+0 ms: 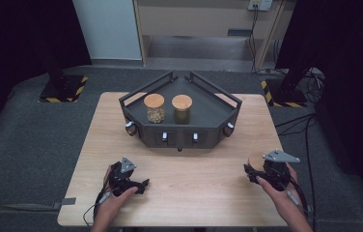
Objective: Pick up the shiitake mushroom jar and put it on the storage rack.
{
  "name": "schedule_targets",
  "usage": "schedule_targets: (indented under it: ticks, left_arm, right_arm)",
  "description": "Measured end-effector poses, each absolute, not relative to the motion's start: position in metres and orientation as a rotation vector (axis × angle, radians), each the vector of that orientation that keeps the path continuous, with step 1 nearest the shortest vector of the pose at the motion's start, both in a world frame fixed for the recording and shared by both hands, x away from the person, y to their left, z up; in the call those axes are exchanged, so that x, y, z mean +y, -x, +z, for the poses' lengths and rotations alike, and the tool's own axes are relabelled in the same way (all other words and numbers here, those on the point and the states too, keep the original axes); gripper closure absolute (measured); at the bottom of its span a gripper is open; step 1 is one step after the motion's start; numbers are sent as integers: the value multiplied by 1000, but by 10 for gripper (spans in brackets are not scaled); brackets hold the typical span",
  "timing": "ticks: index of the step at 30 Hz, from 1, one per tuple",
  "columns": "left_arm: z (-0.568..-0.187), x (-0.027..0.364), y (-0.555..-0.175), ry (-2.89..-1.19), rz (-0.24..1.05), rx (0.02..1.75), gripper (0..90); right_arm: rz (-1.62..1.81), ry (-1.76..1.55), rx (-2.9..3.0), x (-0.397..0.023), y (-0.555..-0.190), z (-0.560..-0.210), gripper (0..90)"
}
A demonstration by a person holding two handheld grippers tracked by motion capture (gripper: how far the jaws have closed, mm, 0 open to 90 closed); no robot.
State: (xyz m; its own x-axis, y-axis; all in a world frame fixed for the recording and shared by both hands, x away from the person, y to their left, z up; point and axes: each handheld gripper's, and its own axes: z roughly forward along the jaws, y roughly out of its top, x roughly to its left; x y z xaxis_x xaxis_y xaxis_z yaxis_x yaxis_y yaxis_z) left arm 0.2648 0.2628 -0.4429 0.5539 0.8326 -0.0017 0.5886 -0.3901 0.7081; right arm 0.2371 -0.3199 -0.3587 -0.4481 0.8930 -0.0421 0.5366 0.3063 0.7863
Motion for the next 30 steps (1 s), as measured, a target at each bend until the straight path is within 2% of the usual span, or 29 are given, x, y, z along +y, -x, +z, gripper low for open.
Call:
schedule_targets:
  ticks: [30]
  left_arm:
    - [-443, 263, -265, -2121, 470, 1137, 0]
  right_arm:
    - [996, -1226, 2109, -302, -259, -320, 257]
